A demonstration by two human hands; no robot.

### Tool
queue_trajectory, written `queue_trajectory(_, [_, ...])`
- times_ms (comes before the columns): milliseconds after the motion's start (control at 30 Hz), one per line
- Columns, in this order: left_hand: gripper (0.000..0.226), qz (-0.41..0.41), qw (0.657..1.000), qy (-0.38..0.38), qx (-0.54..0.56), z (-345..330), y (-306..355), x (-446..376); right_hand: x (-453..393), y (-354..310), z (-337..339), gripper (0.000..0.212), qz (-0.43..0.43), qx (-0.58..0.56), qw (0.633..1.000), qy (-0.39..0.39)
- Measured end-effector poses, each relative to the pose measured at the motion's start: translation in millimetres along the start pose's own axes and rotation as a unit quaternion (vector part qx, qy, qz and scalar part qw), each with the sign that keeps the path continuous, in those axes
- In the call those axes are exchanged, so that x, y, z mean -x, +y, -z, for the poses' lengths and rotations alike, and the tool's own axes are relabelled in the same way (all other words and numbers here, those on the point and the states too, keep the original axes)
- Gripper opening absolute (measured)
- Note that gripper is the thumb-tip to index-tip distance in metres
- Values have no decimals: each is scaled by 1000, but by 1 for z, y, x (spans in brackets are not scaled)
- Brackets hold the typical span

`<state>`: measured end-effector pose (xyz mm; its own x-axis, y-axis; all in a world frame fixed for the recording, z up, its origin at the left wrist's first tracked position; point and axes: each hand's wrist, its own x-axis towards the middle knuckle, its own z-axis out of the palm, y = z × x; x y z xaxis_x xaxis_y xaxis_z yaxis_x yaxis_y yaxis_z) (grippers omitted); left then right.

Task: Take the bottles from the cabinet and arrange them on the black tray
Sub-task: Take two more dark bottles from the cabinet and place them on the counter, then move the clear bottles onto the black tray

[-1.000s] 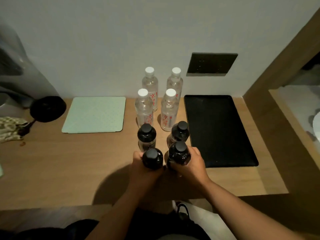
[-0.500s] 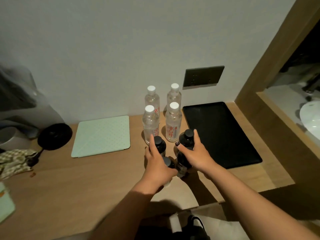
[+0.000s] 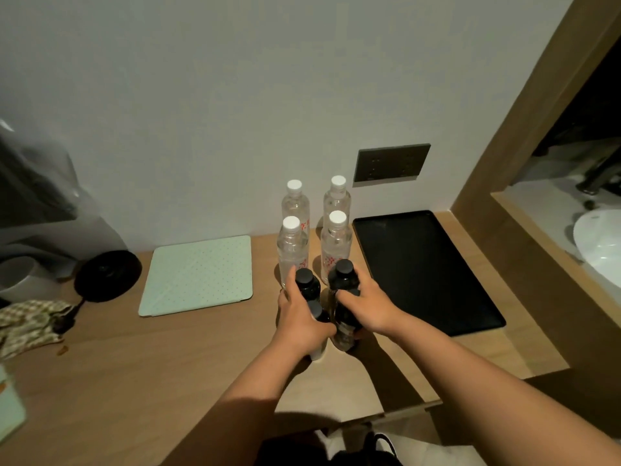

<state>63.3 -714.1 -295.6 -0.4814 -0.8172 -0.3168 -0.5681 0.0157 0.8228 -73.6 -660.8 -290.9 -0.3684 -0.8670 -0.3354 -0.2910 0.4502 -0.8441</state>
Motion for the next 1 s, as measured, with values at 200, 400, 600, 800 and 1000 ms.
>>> queue_trajectory(200, [125, 5, 1000, 11, 8, -4, 3, -4, -16, -3, 8, 39, 43, -24, 996, -69])
queue_trajectory(400, [129, 74, 997, 37, -10, 9, 22, -6, -26, -1, 25, 50, 53, -30, 992, -115])
queue_trajectory(600, [110, -15, 969, 243, 46, 30, 86, -26, -49, -31, 97, 48, -13, 132, 981, -144])
queue_trajectory(800, [106, -101, 972, 209, -38, 16, 125, -81, -84, -76, 151, 25, 14, 129, 989, -72])
queue_trajectory(1000, [102, -81, 973, 134, -171, 18, 133, -136, -129, -105, 150, 45, 61, 155, 986, 9])
